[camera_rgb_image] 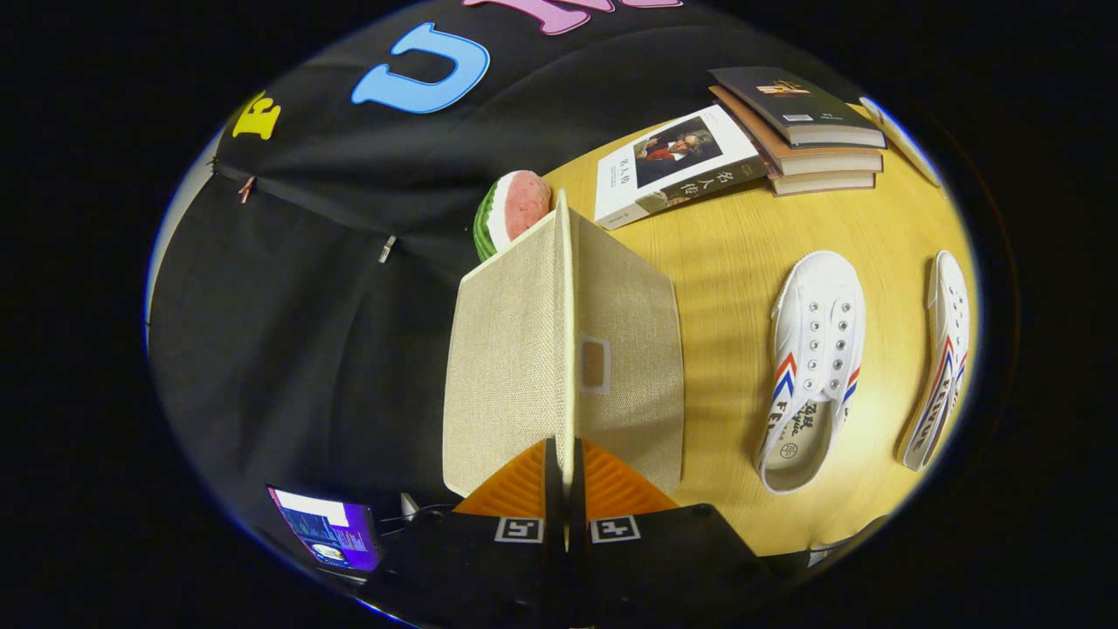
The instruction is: Open the storage box then place both shoes into the box .Put the left shoe in first, then the right shoe, with the right side of both shoes facing outward in a uniform manner.
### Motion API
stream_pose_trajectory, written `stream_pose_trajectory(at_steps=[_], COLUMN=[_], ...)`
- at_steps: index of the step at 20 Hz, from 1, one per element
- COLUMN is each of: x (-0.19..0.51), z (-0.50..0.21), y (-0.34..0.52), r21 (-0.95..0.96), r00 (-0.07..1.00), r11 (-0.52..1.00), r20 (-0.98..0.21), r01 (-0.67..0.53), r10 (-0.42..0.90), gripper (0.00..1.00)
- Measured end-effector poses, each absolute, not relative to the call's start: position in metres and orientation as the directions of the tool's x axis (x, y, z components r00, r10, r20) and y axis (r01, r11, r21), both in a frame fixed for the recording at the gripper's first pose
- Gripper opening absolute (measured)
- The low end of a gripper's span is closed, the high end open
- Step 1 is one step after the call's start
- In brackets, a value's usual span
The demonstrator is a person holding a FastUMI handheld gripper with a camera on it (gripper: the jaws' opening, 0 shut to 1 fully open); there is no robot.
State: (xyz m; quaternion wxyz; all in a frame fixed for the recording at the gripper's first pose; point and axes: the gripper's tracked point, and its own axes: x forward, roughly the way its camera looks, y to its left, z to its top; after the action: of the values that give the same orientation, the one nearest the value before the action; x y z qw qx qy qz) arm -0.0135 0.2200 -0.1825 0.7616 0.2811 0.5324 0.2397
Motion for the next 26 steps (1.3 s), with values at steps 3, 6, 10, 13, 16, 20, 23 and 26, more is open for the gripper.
stream_pose_trajectory(at_steps=[3, 6, 10, 13, 16, 20, 23, 26], x=[-0.016, -0.017, -0.016, -0.014, -0.015, -0.025, -0.031, -0.039], z=[-0.167, -0.141, -0.103, -0.07, -0.043, -0.016, -0.013, -0.029], y=[0.224, 0.236, 0.262, 0.295, 0.339, 0.405, 0.456, 0.497], r21=[0.678, 0.711, 0.766, 0.788, 0.801, 0.809, 0.794, 0.758], r00=[0.329, 0.331, 0.314, 0.305, 0.287, 0.243, 0.215, 0.188], r11=[0.729, 0.696, 0.635, 0.599, 0.563, 0.52, 0.519, 0.552], r20=[-0.669, -0.635, -0.582, -0.542, -0.501, -0.465, -0.473, -0.521], r01=[-0.097, -0.101, -0.098, -0.141, -0.204, -0.275, -0.315, -0.347], r10=[0.667, 0.698, 0.75, 0.784, 0.816, 0.851, 0.854, 0.833], gripper=[0.05, 0.05, 0.05, 0.05, 0.05, 0.05, 0.05, 0.05])
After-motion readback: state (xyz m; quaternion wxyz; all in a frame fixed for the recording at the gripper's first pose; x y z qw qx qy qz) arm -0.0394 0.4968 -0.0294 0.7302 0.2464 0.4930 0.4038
